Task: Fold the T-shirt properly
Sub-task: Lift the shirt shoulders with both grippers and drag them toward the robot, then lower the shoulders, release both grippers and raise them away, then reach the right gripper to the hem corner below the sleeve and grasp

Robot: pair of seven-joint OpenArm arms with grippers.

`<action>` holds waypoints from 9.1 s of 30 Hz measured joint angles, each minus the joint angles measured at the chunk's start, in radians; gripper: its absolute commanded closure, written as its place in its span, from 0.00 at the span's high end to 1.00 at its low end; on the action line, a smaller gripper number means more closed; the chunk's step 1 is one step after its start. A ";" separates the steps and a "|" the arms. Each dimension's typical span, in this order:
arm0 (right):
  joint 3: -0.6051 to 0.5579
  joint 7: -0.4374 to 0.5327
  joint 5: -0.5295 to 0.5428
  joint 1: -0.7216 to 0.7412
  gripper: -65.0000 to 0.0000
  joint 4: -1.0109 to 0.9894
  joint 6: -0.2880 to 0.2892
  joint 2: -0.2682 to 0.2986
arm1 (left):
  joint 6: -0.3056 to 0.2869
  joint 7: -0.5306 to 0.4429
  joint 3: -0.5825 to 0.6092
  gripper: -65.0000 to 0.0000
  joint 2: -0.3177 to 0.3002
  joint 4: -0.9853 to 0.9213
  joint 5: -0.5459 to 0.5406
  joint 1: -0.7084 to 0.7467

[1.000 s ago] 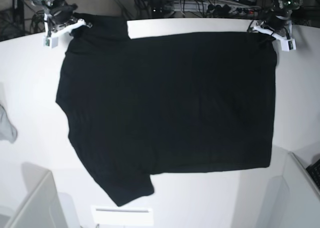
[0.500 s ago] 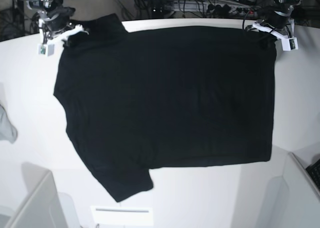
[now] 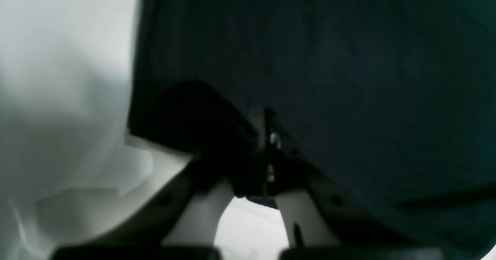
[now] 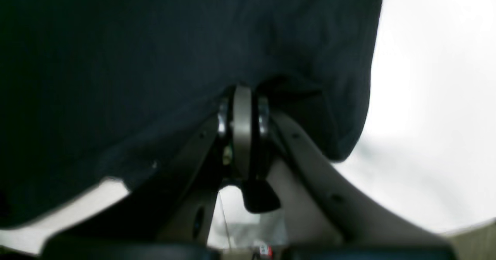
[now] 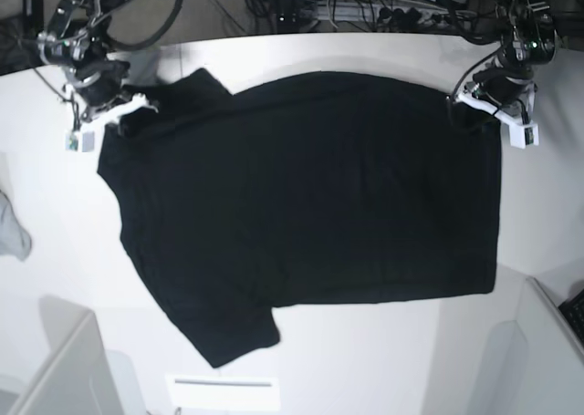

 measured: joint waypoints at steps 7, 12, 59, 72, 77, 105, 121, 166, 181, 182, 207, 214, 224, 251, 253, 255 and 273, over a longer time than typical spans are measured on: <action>-0.001 -0.010 -0.002 0.096 0.00 -0.079 -0.002 0.016 | 0.071 0.013 0.005 0.00 0.016 -0.001 0.090 -0.056; -0.002 -0.010 -0.002 0.152 0.00 -0.148 -0.002 0.019 | 0.067 0.014 0.008 0.00 0.027 -0.004 0.093 -0.077; -0.151 0.005 -0.011 0.502 0.00 -0.587 -0.010 0.117 | 0.138 0.017 0.004 0.00 0.019 -0.278 0.099 -0.316; 0.077 0.062 -0.014 0.426 0.34 -0.356 -0.014 0.066 | 0.142 0.017 -0.047 1.00 0.031 -0.168 0.093 -0.311; 0.148 0.069 -0.008 0.298 0.35 -0.163 -0.122 0.027 | 0.147 -0.006 -0.160 1.00 0.085 -0.070 0.096 -0.222; 0.242 0.127 0.182 0.259 0.48 -0.498 -0.118 -0.008 | -0.119 -0.003 -0.320 1.00 0.207 -0.224 0.107 -0.155; 0.241 0.115 0.188 0.277 0.47 -0.518 -0.113 0.008 | -0.134 -0.046 -0.322 1.00 0.194 -0.363 0.084 -0.289; 0.246 0.119 0.157 -0.099 0.00 -0.180 -0.133 -0.052 | -0.125 0.013 -0.255 0.00 0.144 -0.132 0.092 0.054; 0.309 0.022 0.155 -0.109 0.00 -0.162 -0.133 -0.061 | -0.121 0.013 -0.256 0.00 0.143 -0.133 0.098 0.078; 0.319 0.020 0.155 -0.109 0.00 -0.162 -0.133 -0.062 | -0.123 0.013 -0.256 0.00 0.143 -0.132 0.092 0.084; 0.087 0.031 0.140 0.043 0.41 -0.021 -0.134 0.052 | -0.127 0.013 -0.536 0.85 0.145 0.069 0.092 0.050; -0.127 0.027 -0.124 0.248 0.42 -0.043 -0.135 0.063 | -0.128 0.013 -0.537 0.12 0.147 0.070 0.093 0.021; -0.266 0.032 -0.323 0.665 0.50 -0.533 -0.128 0.066 | -0.125 0.017 -0.541 0.00 0.147 0.068 0.101 0.033; -0.269 0.557 -0.412 1.000 0.63 -1.464 -0.130 0.130 | -0.125 0.021 -0.685 0.00 0.151 -0.016 0.107 0.041; -0.269 0.557 -0.412 0.998 0.63 -1.463 -0.130 0.129 | -0.125 0.020 -0.685 0.00 0.149 -0.018 0.106 0.041; -0.269 0.560 -0.410 0.995 0.60 -1.463 -0.130 0.129 | -0.127 0.016 -0.684 0.00 0.148 -0.033 0.105 0.039; -0.269 0.540 -0.400 0.994 0.00 -1.464 -0.130 0.131 | -0.117 0.020 -0.434 0.53 -0.010 -0.144 0.135 -0.081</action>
